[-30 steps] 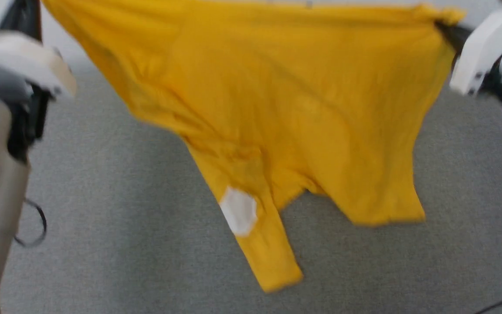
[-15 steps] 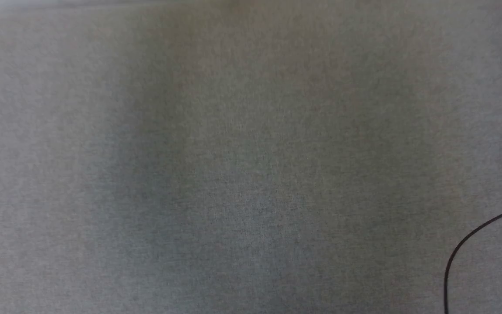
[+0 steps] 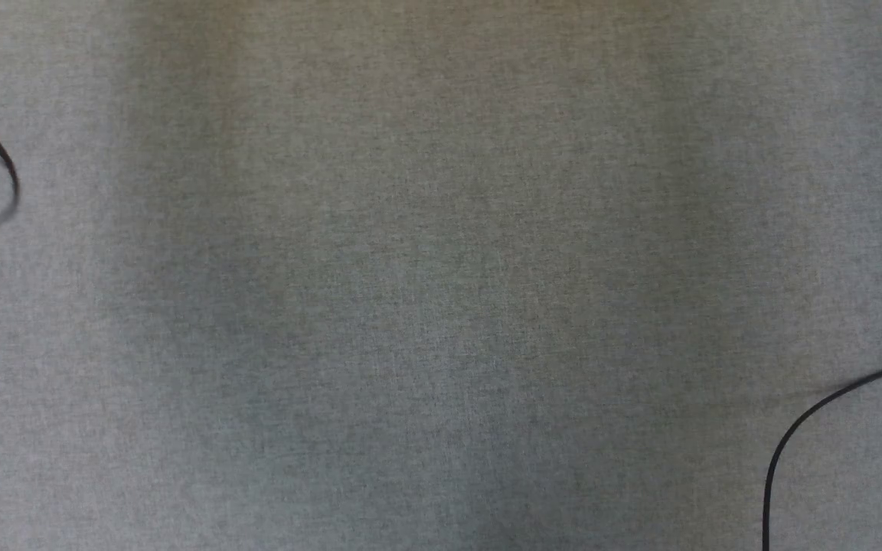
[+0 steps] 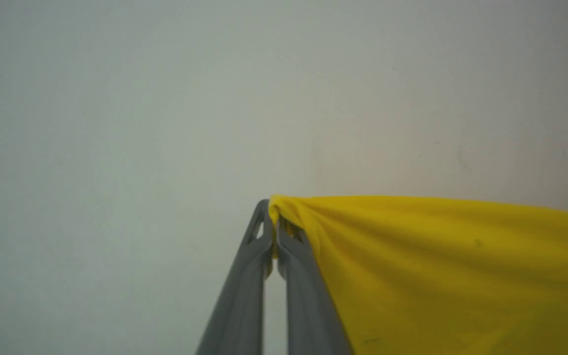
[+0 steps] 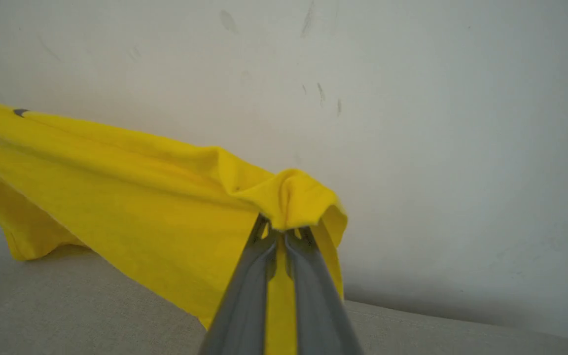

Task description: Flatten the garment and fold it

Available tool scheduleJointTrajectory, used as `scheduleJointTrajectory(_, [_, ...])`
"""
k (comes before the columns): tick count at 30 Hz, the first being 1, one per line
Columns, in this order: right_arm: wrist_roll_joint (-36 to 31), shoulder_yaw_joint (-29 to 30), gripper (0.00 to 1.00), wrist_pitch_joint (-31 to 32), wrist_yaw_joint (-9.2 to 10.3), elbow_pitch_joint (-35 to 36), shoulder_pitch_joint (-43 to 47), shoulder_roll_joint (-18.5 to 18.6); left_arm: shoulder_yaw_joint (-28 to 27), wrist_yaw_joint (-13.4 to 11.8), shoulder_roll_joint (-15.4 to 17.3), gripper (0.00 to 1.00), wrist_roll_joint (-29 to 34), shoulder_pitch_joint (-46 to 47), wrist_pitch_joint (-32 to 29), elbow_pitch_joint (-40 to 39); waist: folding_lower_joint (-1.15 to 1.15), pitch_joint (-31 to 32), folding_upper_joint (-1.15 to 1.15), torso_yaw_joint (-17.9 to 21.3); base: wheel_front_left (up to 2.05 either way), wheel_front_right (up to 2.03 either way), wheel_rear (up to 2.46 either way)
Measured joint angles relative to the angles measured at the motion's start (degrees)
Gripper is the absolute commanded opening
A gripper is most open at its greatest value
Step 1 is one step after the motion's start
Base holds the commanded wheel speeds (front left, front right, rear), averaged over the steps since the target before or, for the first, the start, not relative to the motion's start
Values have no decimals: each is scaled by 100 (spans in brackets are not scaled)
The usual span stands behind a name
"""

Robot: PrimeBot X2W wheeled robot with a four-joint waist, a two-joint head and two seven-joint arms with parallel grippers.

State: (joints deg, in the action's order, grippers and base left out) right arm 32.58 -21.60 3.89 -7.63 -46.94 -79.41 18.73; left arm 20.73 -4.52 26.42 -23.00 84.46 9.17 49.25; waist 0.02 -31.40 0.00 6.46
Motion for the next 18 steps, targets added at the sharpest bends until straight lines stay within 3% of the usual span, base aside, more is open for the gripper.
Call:
scheduleJointTrajectory(10, [635, -942, 0, -530, 1, 67, 1532, 74, -292, 144, -155, 0, -644, -1961, 394, 318, -3, 579, 0, -75, 0, 0, 0])
scheduleJointTrajectory(14, [844, -1260, 0, -751, 0, 374, 2495, 223, -430, 124, -141, 0, -866, -3262, 456, -36, -4, 972, 0, -114, 0, 0, 0])
scheduleJointTrajectory(18, [987, -1414, 0, -855, 0, 745, 3484, 433, -590, -69, -111, 0, -1080, -4647, 470, -777, -4, 1397, 0, -159, 0, 0, 0])
